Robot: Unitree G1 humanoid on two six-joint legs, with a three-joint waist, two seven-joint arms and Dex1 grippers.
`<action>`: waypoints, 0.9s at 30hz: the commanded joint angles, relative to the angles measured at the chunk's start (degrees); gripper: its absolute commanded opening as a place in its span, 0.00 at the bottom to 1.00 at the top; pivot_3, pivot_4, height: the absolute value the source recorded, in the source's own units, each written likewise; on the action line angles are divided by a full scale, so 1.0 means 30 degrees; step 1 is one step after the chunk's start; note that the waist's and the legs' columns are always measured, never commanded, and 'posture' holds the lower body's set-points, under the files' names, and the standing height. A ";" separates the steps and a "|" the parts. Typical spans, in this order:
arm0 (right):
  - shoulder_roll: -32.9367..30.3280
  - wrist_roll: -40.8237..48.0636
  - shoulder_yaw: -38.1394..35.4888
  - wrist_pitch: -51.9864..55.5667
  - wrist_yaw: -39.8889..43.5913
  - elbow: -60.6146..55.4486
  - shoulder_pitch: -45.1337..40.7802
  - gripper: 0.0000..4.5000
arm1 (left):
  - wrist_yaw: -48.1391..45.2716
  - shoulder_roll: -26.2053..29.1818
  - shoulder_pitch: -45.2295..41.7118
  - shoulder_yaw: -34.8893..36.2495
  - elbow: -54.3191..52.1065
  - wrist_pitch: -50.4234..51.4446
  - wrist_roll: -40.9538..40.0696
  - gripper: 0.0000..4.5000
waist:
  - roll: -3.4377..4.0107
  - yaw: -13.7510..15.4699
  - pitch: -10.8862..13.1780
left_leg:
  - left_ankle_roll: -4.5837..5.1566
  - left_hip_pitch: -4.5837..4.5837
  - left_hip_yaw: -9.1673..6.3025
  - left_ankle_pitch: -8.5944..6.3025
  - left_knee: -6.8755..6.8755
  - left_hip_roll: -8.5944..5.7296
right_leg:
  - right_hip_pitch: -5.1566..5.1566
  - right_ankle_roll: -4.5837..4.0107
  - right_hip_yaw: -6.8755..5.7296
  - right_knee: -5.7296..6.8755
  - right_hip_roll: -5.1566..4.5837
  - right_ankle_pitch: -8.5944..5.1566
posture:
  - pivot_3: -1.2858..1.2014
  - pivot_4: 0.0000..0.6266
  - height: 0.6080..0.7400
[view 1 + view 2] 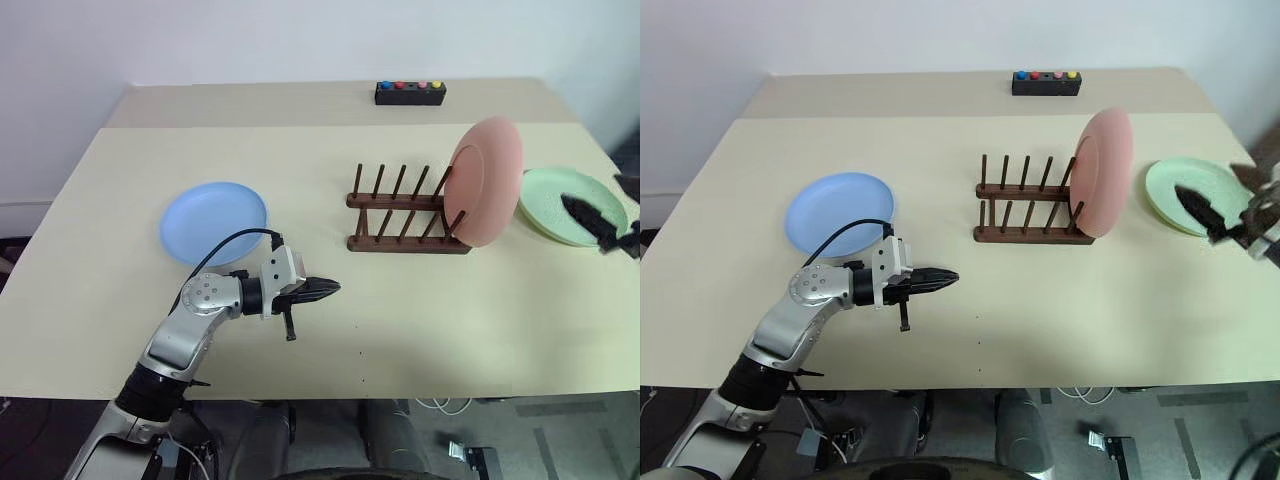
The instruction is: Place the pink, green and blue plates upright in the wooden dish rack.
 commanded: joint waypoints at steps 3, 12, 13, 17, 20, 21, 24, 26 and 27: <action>-0.0600 -0.5081 0.3590 -0.2869 -0.1236 0.3231 -0.1156 0.99 | -0.0304 -0.0112 -0.0476 0.0017 -0.0211 -0.0177 -0.0264 0.00 | 0.0001 -0.0015 0.0000 | -0.0001 0.0010 0.0005 0.0001 0.0012 0.0000 | 0.0011 -0.0003 0.0001 0.0003 0.0000 0.0002 | 0.52 0.24 1.00; -0.0179 -0.9822 0.7730 -0.5969 -0.3940 1.1626 -0.6222 0.99 | -0.0295 -0.0126 -0.0511 0.0058 -0.0168 -0.0229 -0.0182 0.00 | 0.0017 0.0040 0.0005 | -0.0002 0.0002 0.0004 0.0001 0.0005 -0.0001 | 0.0004 -0.0005 0.0002 0.0000 -0.0002 0.0002 | 0.52 0.24 1.00; -0.0098 -1.0039 0.7961 -0.6254 -0.4117 1.2501 -0.6800 0.99 | -0.0271 -0.0119 -0.0490 0.0063 -0.0192 -0.0224 -0.0171 0.00 | 0.0019 0.0049 0.0005 | -0.0002 0.0004 0.0004 0.0002 0.0005 -0.0001 | 0.0007 -0.0005 0.0003 -0.0001 -0.0002 0.0002 | 0.52 0.24 1.00; 0.0166 -1.0841 0.8837 -0.7170 -0.4544 1.5571 -0.8525 0.79 | -0.0146 -0.0062 -0.0352 0.0123 -0.0361 -0.0168 -0.0148 0.00 | 0.0016 0.0031 0.0006 | -0.0003 0.0004 0.0002 0.0002 0.0000 -0.0002 | 0.0008 -0.0005 0.0003 -0.0003 -0.0002 0.0003 | 0.52 0.24 1.00; 0.0306 -1.0859 0.9001 -0.7785 -0.4492 1.6656 -0.9007 0.46 | -0.0023 0.0048 -0.0179 0.0228 -0.0505 -0.0133 -0.0149 0.00 | 0.0016 0.0059 0.0006 | -0.0002 0.0004 0.0000 0.0002 0.0003 -0.0002 | 0.0013 -0.0005 0.0003 -0.0003 -0.0002 0.0003 | 0.52 0.24 1.00; 0.0330 -1.0866 0.9031 -0.7952 -0.4461 1.6862 -0.9073 0.35 | 0.0003 0.0081 -0.0130 0.0240 -0.0543 -0.0131 -0.0156 0.00 | 0.0016 0.0063 0.0006 | -0.0002 0.0004 0.0000 0.0002 0.0005 -0.0003 | 0.0014 -0.0004 0.0004 -0.0003 -0.0003 0.0003 | 0.52 0.24 1.00; 0.0364 -1.0897 0.9043 -0.8334 -0.4501 1.7152 -0.9040 0.00 | 0.0073 0.0135 -0.0022 0.0239 -0.0653 -0.0104 -0.0179 0.00 | 0.0017 0.0057 0.0005 | -0.0003 0.0005 -0.0003 0.0002 0.0004 -0.0004 | 0.0014 -0.0004 0.0003 -0.0002 -0.0002 0.0003 | 0.52 0.24 1.00; 0.0324 -1.0834 0.8955 -0.8627 -0.4608 1.6916 -0.8718 0.00 | 0.0112 0.0160 0.0004 0.0238 -0.0702 -0.0069 -0.0198 0.00 | -0.0008 0.0044 0.0006 | -0.0003 0.0011 -0.0006 0.0002 0.0003 -0.0003 | 0.0024 -0.0004 0.0002 -0.0003 -0.0001 0.0003 | 0.52 0.24 1.00; 0.0269 -1.0806 0.8887 -0.8792 -0.4689 1.6669 -0.8509 0.00 | 0.0121 0.0172 0.0000 0.0235 -0.0706 -0.0057 -0.0203 0.00 | -0.0002 0.0048 0.0003 | -0.0002 0.0015 -0.0009 0.0002 0.0004 -0.0002 | 0.0029 -0.0005 0.0001 -0.0004 0.0001 0.0003 | 0.52 0.24 1.00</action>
